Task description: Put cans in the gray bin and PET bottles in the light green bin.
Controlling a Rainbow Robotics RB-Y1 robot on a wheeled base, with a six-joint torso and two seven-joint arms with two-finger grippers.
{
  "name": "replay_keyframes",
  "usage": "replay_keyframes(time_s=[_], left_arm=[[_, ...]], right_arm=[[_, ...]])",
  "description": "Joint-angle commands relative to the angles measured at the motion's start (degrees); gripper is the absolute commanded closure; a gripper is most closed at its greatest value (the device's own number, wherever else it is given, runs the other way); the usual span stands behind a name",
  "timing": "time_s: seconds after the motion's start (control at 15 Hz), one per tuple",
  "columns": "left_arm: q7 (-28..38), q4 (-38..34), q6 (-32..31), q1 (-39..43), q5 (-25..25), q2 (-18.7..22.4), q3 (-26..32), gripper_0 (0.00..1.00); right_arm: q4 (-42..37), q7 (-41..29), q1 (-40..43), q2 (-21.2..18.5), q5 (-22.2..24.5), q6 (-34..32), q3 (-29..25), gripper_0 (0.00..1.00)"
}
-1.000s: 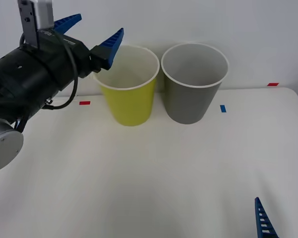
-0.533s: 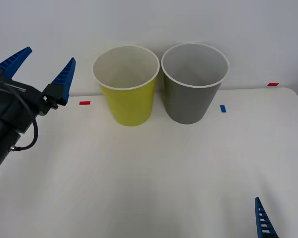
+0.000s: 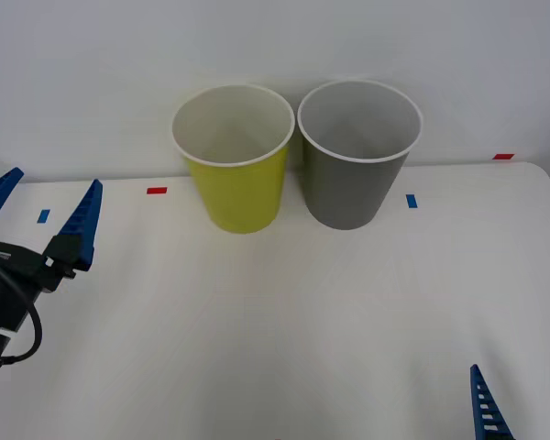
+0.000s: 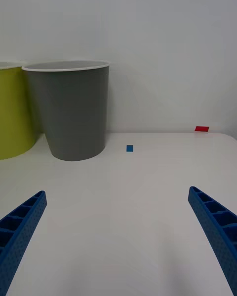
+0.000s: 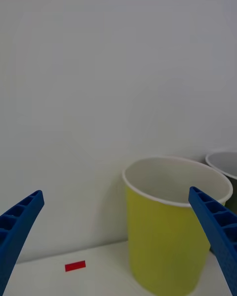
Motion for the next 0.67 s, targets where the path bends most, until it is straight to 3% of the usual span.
replay_keyframes(time_s=[0.07,0.27,0.67], left_arm=[[-0.3,0.0,-4.8,6.7,-0.9,-1.1,-1.8,0.00],[-1.0,0.0,-9.3,13.0,-2.2,-2.0,-3.9,0.00],[-1.6,0.1,-18.0,25.9,-10.6,-6.4,-6.8,0.00]], right_arm=[[0.0,0.0,0.0,0.0,0.0,0.0,0.0,0.00],[0.0,0.0,0.0,0.0,0.0,0.0,0.0,0.00],[0.0,0.0,0.0,0.0,0.0,0.0,0.0,0.00]])
